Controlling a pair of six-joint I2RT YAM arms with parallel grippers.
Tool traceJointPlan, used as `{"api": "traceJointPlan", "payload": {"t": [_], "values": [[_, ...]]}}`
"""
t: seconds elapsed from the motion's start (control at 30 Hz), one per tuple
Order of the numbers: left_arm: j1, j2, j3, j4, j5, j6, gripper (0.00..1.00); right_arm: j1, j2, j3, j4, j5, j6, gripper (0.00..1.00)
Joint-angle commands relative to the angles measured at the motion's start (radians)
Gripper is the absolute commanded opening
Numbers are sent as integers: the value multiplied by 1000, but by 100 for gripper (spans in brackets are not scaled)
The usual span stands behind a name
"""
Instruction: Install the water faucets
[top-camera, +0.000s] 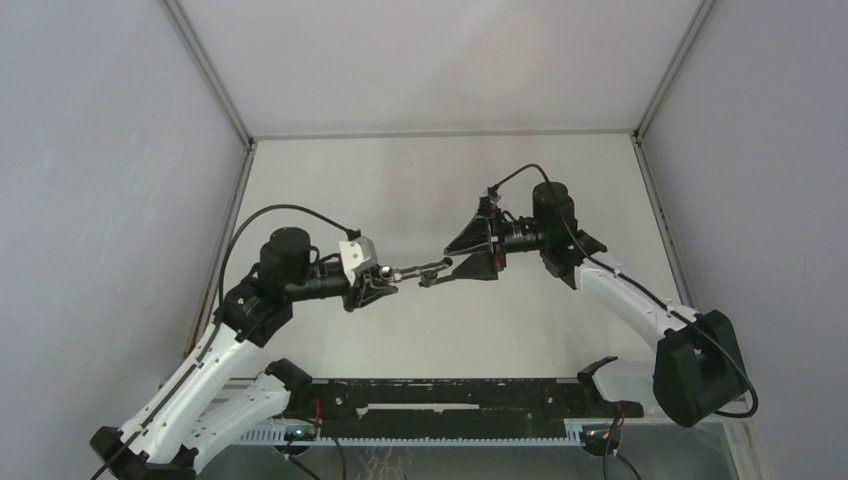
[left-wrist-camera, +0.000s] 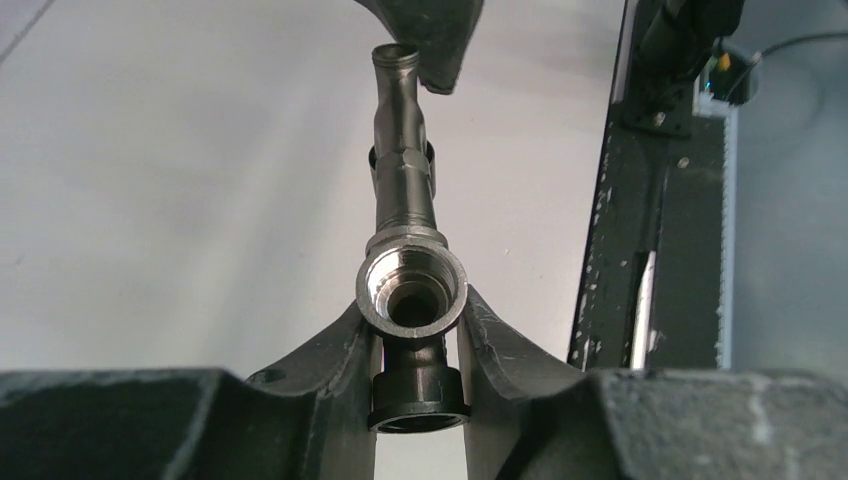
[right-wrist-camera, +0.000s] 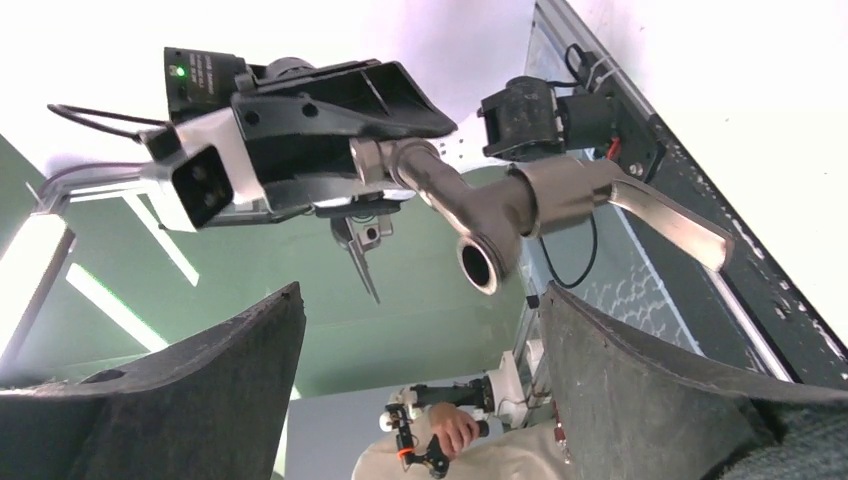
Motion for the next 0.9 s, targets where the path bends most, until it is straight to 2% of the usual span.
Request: {"api": "traceJointPlan", "payload": {"t": [0.0,0.13,0.2,0.27,0.33,0.4,0.53,0.67,0.87], "values": [[90,10,44,155,155,-203,0,-38,-97,33,-201,39,-200,93],[128,25,42,219,223,-307,0,-82,-164,41,-275,18,-335,92],[138,33,48,245,240,-381,0,-89,-202,63,-323,32,-463,89],[148,41,61,275,272,-449,0,-84,-257,81,-377,118,-620,87],[155,44,71,311,301,-517,0,-60,-334,50,-337,218,-752,87],[157,42,80,341,331,-569,0,-37,-422,-37,-165,272,-836,88],[158,34,100,368,369,-630,0,-1,-547,-178,149,299,-874,99],[158,35,99,411,410,-678,0,26,-521,-174,221,308,-888,100],[158,33,99,435,419,-694,0,81,-359,-117,356,195,-728,100]]}}
